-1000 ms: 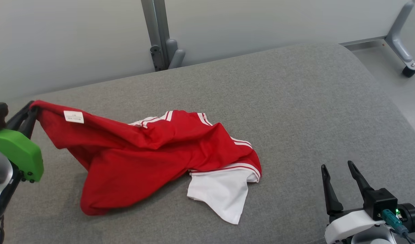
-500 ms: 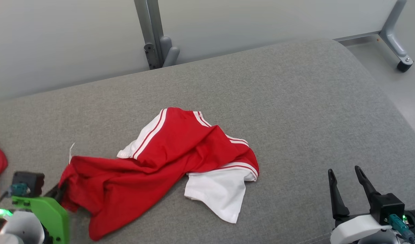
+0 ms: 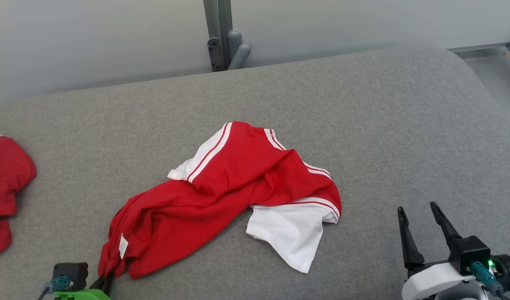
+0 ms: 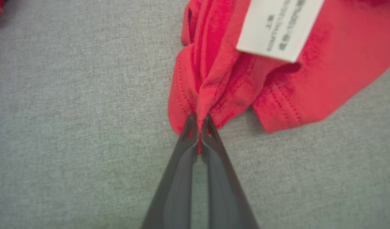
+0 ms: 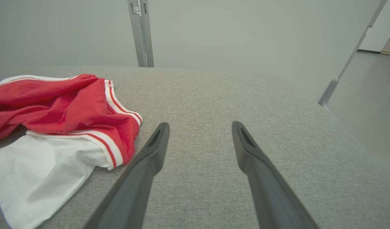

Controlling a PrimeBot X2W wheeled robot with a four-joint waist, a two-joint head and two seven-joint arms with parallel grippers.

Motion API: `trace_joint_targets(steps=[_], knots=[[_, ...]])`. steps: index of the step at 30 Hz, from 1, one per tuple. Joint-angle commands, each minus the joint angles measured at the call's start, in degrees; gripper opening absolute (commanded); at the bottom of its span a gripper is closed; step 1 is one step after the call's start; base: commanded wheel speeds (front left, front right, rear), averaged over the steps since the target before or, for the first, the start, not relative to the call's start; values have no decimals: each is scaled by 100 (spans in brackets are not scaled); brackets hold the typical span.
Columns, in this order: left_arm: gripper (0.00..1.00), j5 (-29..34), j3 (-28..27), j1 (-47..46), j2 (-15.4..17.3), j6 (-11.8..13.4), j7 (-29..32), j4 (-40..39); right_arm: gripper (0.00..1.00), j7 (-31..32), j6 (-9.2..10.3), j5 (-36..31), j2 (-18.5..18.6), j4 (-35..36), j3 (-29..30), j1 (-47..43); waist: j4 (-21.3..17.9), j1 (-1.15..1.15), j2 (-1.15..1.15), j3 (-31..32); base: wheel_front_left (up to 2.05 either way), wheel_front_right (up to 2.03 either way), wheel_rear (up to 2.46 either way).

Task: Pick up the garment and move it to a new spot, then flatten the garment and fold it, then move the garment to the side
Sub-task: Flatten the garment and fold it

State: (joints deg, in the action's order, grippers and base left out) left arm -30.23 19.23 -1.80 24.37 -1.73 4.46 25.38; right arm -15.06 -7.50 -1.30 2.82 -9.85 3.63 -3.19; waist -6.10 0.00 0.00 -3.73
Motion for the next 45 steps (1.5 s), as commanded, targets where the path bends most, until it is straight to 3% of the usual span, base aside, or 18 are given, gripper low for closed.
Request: trace_joint_targets(steps=[1, 9, 18, 23, 31, 32, 34, 35, 36, 37, 45], knots=[[0, 5, 4, -107, -15, 41, -52, 66, 100, -18, 2, -61, 13, 11, 6, 43, 95, 0, 0, -40, 0, 0, 0], [0, 67, -27, -406, -132, 52, -549, 563, 100, -18, 2, -79, 14, -29, -79, 91, 137, 0, 0, -21, 0, 0, 0], [0, 171, -209, -315, -32, 443, -1121, 720, 100, -18, 2, -17, 14, -12, -2, -69, 144, 0, 0, 76, 0, 0, 0], [13, 28, -296, -84, -41, 505, -1141, 653, 100, -18, 2, 17, 14, -52, -10, -142, 171, 0, 0, 202, 0, 0, 0], [9, 115, -202, 217, 42, 612, -1205, 455, 100, -18, 2, 24, 14, -74, -37, -188, 211, 0, 0, 319, 0, 0, 0], [11, 115, -181, 267, 29, 608, -1208, 413, 100, -18, 2, 20, 14, -73, -32, -199, 220, 0, 0, 331, 0, 0, 0], [27, 61, -159, 339, -11, 586, -1174, 360, 100, -18, 2, 5, 14, -78, -31, -217, 236, 0, 0, 352, 0, 0, 0], [45, 45, -149, 366, -17, 590, -1153, 330, 100, -18, 2, -4, 14, -82, -39, -220, 249, 0, 0, 364, 0, 0, 0], [80, 27, -158, 375, -27, 608, -1158, 317, 100, -18, 2, -5, 14, -84, -43, -219, 254, 0, 0, 369, 0, 0, 0], [100, 19, -163, 389, -39, 618, -1169, 307, 100, -18, 2, -6, 14, -89, -50, -212, 256, 0, 0, 373, 0, 0, 0], [100, -290, -355, 617, -118, 663, -1217, 75, 100, -18, 2, -47, 14, -53, -93, -170, 157, 0, 0, 412, 0, 0, 0]])
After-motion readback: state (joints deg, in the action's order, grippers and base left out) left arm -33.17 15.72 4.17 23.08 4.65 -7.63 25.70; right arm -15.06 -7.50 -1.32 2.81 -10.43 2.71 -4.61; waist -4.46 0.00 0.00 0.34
